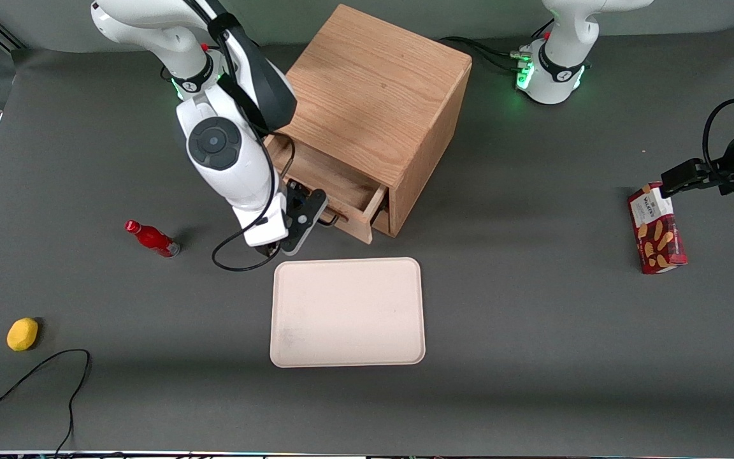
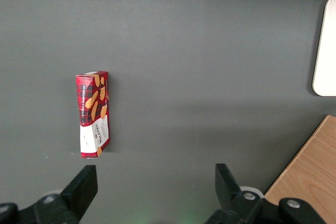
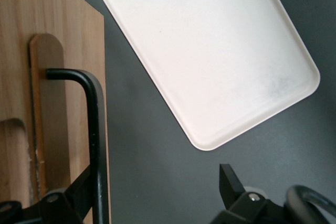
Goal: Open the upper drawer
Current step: 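Pull the upper drawer outward by its handle with the right gripper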
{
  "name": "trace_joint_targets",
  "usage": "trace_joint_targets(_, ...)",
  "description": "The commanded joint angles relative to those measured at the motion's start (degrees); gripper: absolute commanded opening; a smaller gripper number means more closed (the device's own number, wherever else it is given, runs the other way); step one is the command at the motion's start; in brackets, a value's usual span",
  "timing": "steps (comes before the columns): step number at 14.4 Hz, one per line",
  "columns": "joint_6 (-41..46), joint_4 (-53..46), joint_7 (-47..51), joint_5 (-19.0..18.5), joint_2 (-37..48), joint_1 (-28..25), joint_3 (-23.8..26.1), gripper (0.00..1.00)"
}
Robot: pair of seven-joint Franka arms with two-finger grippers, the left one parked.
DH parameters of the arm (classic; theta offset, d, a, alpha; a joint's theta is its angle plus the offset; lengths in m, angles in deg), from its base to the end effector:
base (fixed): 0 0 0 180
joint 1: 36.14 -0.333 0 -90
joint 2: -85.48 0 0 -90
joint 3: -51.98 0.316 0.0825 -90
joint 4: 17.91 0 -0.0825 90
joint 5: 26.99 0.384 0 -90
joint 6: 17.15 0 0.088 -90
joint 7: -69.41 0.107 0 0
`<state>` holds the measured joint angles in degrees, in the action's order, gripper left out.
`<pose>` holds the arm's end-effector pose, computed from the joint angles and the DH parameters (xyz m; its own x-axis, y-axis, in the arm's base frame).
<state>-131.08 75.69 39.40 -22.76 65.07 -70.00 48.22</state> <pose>0.5662 0.3387 0.4129 0.5208 0.8534 0.0214 0.8534 -0.5198 -0.0391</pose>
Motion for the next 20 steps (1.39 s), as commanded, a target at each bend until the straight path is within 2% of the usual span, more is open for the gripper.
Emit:
trace_joint_targets(1,1.16,-3.24,-2.07,-0.71,-2.43,1.33,-0.11,1.00)
trace_joint_targets(13,1.25,-8.25,-7.95,-0.62,-6.13,5.02,-0.73,1.00)
trace_joint_targets(20,3.01,-10.27,-8.05,-0.19,-7.79,7.31,-0.73,1.00)
